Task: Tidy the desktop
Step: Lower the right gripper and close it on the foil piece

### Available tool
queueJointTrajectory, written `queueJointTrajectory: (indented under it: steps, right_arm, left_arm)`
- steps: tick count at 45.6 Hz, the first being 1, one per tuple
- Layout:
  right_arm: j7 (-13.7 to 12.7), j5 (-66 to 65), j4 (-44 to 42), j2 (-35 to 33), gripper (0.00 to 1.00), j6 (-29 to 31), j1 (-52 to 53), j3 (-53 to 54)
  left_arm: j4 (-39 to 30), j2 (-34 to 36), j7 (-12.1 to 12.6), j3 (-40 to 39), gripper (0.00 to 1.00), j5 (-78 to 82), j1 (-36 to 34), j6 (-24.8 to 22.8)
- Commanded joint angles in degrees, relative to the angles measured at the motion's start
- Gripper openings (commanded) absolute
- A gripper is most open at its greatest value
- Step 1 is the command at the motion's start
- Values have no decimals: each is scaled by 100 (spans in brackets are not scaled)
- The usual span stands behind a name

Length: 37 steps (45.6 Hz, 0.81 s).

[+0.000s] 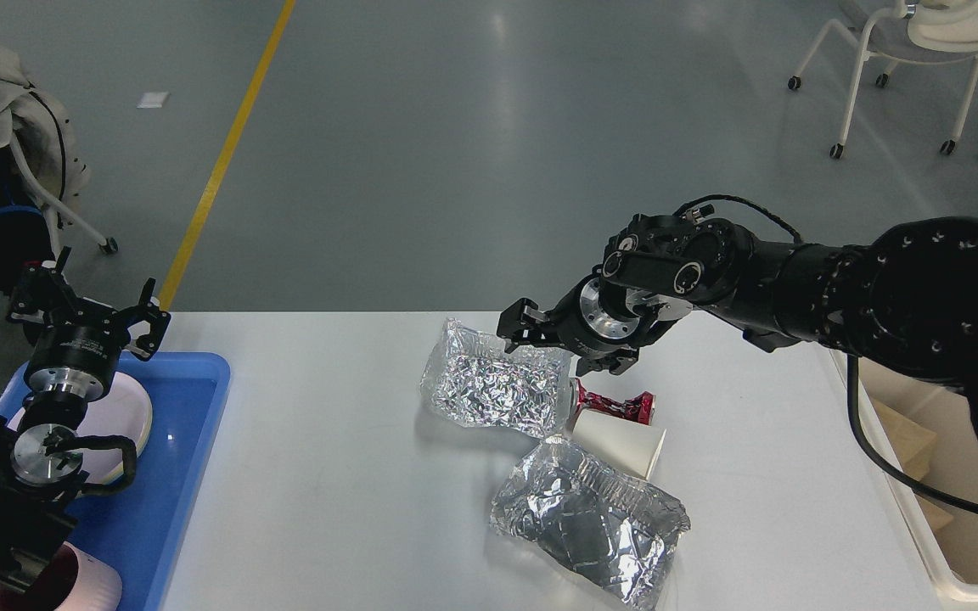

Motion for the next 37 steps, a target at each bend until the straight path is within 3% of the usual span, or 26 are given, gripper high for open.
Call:
queueJointTrajectory:
  steps: [1,37]
  right_arm:
    - [-54,6,-35,28,100,14,-7,5]
    - [-89,6,-44,54,100,31,-16,5]
  left_arm:
    - [0,0,0,-9,98,0,-1,0]
    - [0,-9,0,0,98,0,-1,0]
